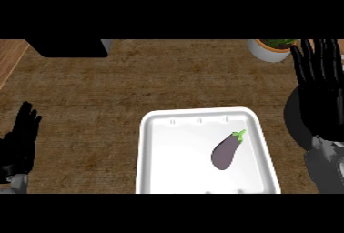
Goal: Pick the eggplant from the tray and place it in the pot
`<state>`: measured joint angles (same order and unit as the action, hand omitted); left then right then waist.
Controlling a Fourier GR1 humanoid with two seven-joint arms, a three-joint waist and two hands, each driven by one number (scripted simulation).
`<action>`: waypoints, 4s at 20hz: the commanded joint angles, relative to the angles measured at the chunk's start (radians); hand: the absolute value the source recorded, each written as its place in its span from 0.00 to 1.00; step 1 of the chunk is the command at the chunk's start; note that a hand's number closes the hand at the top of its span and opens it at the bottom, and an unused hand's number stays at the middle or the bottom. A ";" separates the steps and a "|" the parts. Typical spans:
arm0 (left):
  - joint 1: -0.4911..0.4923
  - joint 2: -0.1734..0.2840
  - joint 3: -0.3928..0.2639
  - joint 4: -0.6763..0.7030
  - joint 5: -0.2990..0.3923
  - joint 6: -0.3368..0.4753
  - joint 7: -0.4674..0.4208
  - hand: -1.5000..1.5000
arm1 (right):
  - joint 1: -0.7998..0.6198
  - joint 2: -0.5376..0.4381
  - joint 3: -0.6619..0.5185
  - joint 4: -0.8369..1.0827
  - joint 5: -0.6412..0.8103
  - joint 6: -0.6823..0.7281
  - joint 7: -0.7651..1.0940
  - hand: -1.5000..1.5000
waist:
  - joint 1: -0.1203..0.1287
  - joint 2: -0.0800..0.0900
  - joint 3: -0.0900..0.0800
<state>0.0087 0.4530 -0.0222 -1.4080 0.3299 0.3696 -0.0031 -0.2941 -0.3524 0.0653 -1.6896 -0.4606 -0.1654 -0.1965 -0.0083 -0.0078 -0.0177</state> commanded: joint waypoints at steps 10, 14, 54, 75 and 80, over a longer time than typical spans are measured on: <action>-0.237 -0.050 -0.064 -0.141 0.026 -0.098 -0.053 0.50 | 0.215 -0.211 -0.022 0.549 -0.101 0.408 0.125 0.00 | 0.014 0.037 0.024; -0.274 -0.046 -0.051 -0.118 0.033 -0.099 -0.025 0.50 | 0.226 -0.228 -0.021 0.588 -0.051 0.577 -0.097 0.00 | 0.007 0.025 0.024; -0.306 -0.178 0.016 -0.196 -0.124 -0.143 0.114 0.50 | -0.135 -0.042 0.072 0.830 0.529 0.847 0.030 0.00 | 0.014 0.009 0.018; -0.297 -0.236 0.059 -0.111 -0.173 -0.231 0.046 0.50 | -0.039 0.135 0.097 0.785 0.715 0.739 0.078 0.00 | 0.011 0.010 0.018; -0.314 -0.223 0.096 -0.089 -0.169 -0.223 0.046 0.50 | -0.024 0.173 0.120 0.688 0.701 0.772 0.095 1.00 | 0.007 0.008 0.018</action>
<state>-0.2842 0.2366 0.0691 -1.5231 0.1726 0.1343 0.0397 -0.3400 -0.2434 0.1468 -0.9905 0.2372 0.5964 -0.0767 -0.0063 -0.0136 -0.0178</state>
